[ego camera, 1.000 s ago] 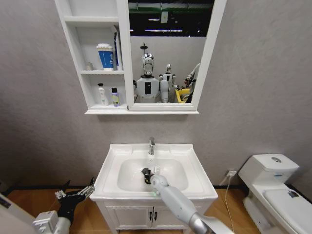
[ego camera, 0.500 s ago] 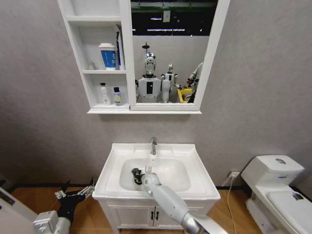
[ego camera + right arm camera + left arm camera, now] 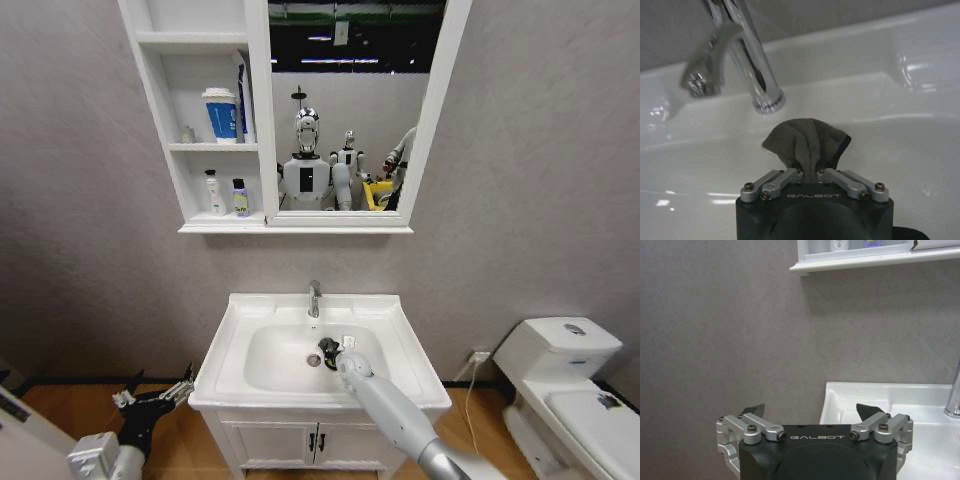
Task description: Move facial cleanser and shampoo from washbasin to cabinet, then wipe washbasin with towel.
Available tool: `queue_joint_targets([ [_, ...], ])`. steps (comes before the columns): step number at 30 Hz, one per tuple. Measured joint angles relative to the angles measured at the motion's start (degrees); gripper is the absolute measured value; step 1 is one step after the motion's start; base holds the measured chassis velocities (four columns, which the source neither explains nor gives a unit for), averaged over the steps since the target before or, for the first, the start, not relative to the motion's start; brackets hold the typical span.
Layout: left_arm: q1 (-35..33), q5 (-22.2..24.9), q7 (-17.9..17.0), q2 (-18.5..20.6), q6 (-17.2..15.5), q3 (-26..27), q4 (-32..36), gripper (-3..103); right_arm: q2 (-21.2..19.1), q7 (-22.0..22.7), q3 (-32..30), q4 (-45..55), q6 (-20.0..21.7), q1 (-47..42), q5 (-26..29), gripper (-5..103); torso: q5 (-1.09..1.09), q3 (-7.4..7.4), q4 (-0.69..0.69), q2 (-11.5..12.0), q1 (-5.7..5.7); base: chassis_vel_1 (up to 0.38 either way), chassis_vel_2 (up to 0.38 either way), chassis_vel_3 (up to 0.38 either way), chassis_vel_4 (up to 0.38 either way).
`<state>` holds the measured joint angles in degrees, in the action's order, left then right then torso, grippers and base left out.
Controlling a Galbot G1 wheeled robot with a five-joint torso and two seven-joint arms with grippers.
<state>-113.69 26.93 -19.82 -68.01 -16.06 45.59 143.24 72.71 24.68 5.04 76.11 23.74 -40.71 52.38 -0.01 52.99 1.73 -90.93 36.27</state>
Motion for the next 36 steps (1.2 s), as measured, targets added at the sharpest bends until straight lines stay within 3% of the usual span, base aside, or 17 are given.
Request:
queue_joint_targets([
  [2,0.00,0.00,0.00,0.00,0.00,0.00,0.00,100,-1.01,0.23,-0.52,2.18,0.05,-0.49,0.00,7,-0.01,0.00,0.00,0.00,-0.01,0.000,0.000,0.000,0.000],
  [5,0.00,0.00,0.00,0.00,0.00,0.00,0.00,100,-5.32,0.57,-3.57,8.80,0.25,-2.49,-0.38,7,0.01,-0.01,0.01,0.00,-0.01,0.000,0.000,0.000,0.000],
  [6,0.00,0.00,-0.01,0.00,0.00,0.00,0.00,100,-8.59,0.61,-5.62,11.37,0.25,-3.48,-0.65,7,-0.04,-0.01,0.02,-0.01,-0.01,0.000,0.000,0.000,0.000],
  [7,0.00,0.00,-0.01,0.00,0.00,0.00,0.00,100,-8.59,0.61,-5.62,11.37,0.25,-3.48,-0.65,7,-0.04,-0.01,0.02,-0.01,-0.01,0.000,0.000,0.000,0.000],
  [10,0.00,0.00,-0.01,0.00,0.00,0.00,0.00,100,-14.33,-2.55,-9.93,12.35,-1.49,-6.69,-5.59,7,0.00,-0.01,0.03,-0.01,-0.01,0.000,0.000,0.000,0.000],
  [16,0.00,0.00,-0.01,0.00,0.00,0.00,0.00,100,-16.95,-8.40,-14.17,7.47,-4.18,-8.83,-9.29,7,-0.01,-0.01,0.03,-0.01,-0.02,0.000,0.000,0.000,0.000],
  [23,0.00,0.00,-0.01,0.00,0.00,0.00,0.00,100,-16.99,-12.40,-15.46,2.75,-6.47,-8.49,-12.79,4,0.00,-0.01,0.02,-0.01,-0.01,0.000,0.000,0.000,0.000],
  [26,0.00,0.00,-0.01,0.00,0.00,0.00,0.00,100,-17.05,-14.31,-15.26,1.22,-7.45,-8.01,-13.48,9,-0.01,-0.01,0.02,-0.01,-0.01,0.000,0.000,0.000,0.000],
  [27,0.00,0.00,-0.01,0.00,0.00,0.00,0.00,100,-16.90,-14.92,-15.16,0.35,-8.24,-7.65,-14.31,20,-0.01,-0.01,0.02,-0.01,-0.01,0.000,0.000,0.000,0.000],
  [28,0.00,0.00,-0.01,0.00,0.00,0.00,0.00,100,-16.90,-14.92,-15.16,0.35,-8.24,-7.65,-14.31,20,-0.01,-0.01,0.02,-0.01,-0.01,0.000,0.000,0.000,0.000],
  [31,0.00,0.00,-0.01,0.00,0.00,0.00,0.00,100,-16.12,-16.42,-14.44,-2.35,-11.06,-6.22,-16.76,37,-0.01,-0.01,0.00,-0.01,-0.01,0.000,0.000,0.000,0.000],
  [33,0.00,0.00,-0.01,0.00,0.00,0.00,0.00,100,-16.03,-16.99,-14.04,-2.81,-12.05,-6.03,-17.19,37,-0.01,-0.01,0.00,-0.01,-0.01,0.000,0.000,0.000,0.000],
  [34,0.00,0.00,-0.01,0.00,0.00,0.00,0.00,100,-15.98,-17.51,-13.84,-3.09,-12.57,-5.98,-17.56,48,-0.02,-0.01,0.01,-0.01,-0.01,0.000,0.000,0.000,0.000],
  [36,0.00,0.00,-0.01,0.00,0.00,0.00,0.00,100,-15.88,-17.73,-13.69,-3.29,-12.94,-5.96,-17.66,48,-0.02,-0.01,0.01,-0.01,-0.02,0.000,0.000,0.000,0.000],
])
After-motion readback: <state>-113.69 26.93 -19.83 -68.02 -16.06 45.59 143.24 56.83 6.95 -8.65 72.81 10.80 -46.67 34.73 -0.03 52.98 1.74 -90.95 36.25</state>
